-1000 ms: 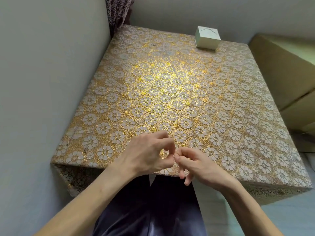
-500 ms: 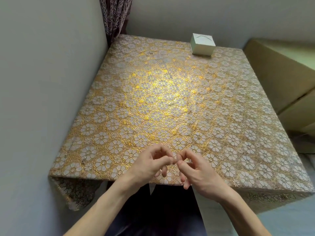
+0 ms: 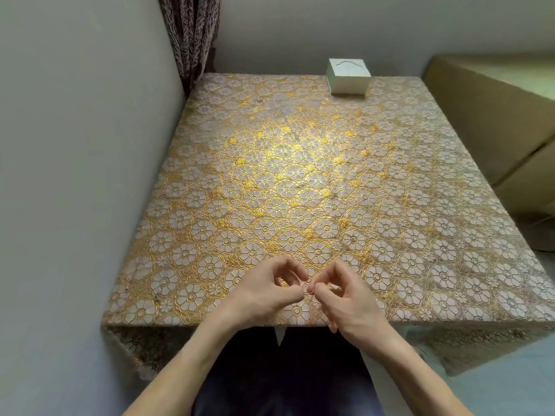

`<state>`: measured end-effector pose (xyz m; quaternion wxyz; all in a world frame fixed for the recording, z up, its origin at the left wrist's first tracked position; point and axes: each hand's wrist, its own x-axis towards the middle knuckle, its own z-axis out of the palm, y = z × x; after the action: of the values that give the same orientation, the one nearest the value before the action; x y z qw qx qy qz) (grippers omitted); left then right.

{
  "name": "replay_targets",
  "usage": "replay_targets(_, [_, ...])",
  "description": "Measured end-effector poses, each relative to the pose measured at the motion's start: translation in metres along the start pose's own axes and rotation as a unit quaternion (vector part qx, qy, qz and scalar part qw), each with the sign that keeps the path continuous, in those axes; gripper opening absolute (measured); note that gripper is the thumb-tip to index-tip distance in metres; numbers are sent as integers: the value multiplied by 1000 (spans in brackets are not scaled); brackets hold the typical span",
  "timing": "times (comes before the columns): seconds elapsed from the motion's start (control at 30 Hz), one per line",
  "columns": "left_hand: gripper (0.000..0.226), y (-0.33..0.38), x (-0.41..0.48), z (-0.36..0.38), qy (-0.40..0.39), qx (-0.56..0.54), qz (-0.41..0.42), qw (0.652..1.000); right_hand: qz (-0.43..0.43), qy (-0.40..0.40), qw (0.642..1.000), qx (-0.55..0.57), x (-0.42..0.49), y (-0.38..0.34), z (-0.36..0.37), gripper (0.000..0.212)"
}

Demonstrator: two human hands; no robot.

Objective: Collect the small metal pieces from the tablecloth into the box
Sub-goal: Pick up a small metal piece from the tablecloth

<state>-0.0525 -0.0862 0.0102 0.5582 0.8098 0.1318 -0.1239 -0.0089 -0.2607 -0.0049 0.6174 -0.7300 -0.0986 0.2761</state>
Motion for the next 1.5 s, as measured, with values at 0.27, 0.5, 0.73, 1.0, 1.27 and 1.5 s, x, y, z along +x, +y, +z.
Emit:
replay_targets(0.27, [7,7,2,-4,40,136,60,988,-18,44,995,89,-4,-7,2,20])
replay_targets(0.5, [15,0,1,12,0,-215,-21,976,-57,28,997,53,-6,-7,-3,22])
replay_targets(0.73, [12,-9,-1,5,-67,-352,11,933,19,24,976,213,1,-9,-12,23])
replay_targets(1.0, [22,-14,-2,-3,-36,-381,10,924,88,3,957,277,0,-5,-21,18])
replay_targets(1.27, [21,-14,-3,-11,11,-167,38,985,109,21,934,339,-2,-5,-41,13])
replay_targets(1.5, [24,-13,-5,-21,27,-143,46,988,75,63,930,355,-2,-7,-70,8])
